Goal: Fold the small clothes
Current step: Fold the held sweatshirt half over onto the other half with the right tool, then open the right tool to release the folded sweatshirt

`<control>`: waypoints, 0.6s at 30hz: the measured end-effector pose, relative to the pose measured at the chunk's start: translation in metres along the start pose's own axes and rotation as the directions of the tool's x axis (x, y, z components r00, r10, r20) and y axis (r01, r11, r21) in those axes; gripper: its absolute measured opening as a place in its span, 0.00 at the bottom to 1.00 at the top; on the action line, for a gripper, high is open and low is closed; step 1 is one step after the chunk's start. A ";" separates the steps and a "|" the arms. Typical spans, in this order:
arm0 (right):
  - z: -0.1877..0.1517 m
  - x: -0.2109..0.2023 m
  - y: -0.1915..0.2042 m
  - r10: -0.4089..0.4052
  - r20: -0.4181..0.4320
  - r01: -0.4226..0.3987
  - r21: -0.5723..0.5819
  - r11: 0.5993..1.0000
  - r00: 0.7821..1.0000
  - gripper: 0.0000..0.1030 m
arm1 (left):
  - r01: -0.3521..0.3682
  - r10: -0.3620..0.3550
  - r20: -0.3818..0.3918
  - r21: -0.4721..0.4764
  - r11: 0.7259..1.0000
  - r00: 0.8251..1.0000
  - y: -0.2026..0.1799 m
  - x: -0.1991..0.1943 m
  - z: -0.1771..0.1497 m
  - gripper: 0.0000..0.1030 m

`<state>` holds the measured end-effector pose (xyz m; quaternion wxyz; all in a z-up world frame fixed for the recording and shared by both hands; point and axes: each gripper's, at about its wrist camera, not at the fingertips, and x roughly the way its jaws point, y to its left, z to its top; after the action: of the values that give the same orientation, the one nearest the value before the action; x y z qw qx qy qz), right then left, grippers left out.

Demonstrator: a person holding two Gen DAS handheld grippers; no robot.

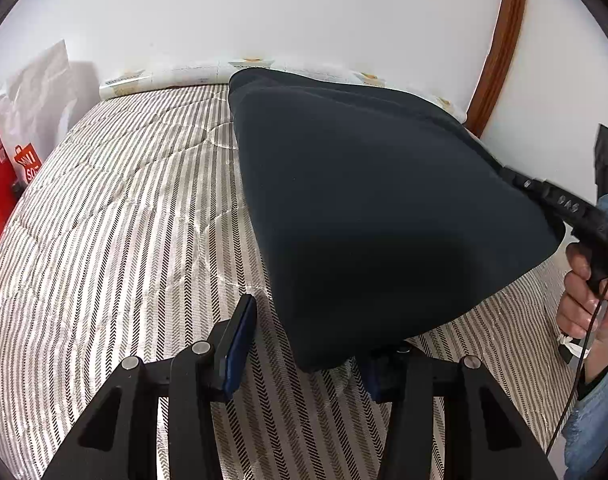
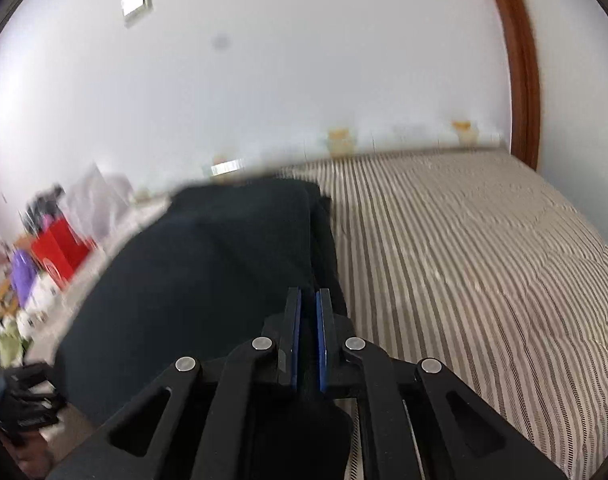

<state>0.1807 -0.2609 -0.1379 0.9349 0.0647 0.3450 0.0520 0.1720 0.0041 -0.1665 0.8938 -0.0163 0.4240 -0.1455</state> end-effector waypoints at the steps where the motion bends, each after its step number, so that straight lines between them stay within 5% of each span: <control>1: -0.001 -0.001 0.001 -0.006 -0.011 0.006 -0.002 1.000 1.000 0.08 | -0.004 0.004 0.000 0.005 1.000 1.000 0.000 -0.002 -0.002 0.43; 5: -0.004 -0.026 0.009 -0.042 0.035 0.042 -0.004 0.999 0.999 0.13 | -0.001 0.001 0.000 0.043 0.999 1.000 -0.002 -0.018 -0.012 0.43; 10: -0.027 -0.033 0.016 -0.109 0.001 0.108 -0.098 0.989 0.994 0.13 | 0.101 -0.105 0.039 0.084 0.991 0.994 -0.011 -0.058 -0.023 0.44; 12: -0.034 -0.034 0.011 -0.150 -0.023 0.146 -0.122 0.982 0.988 0.14 | 0.085 -0.095 0.081 0.116 0.990 0.992 -0.017 -0.071 -0.022 0.53; 18: -0.017 -0.055 0.008 -0.142 -0.042 0.135 -0.136 0.982 0.989 0.22 | -0.020 0.000 0.128 0.156 0.988 0.992 -0.022 -0.063 0.007 0.54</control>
<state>0.1276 -0.2598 -0.1143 0.9294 -0.0230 0.3683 0.0114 0.1337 0.0001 -0.1112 0.9183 0.0468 0.3532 -0.1725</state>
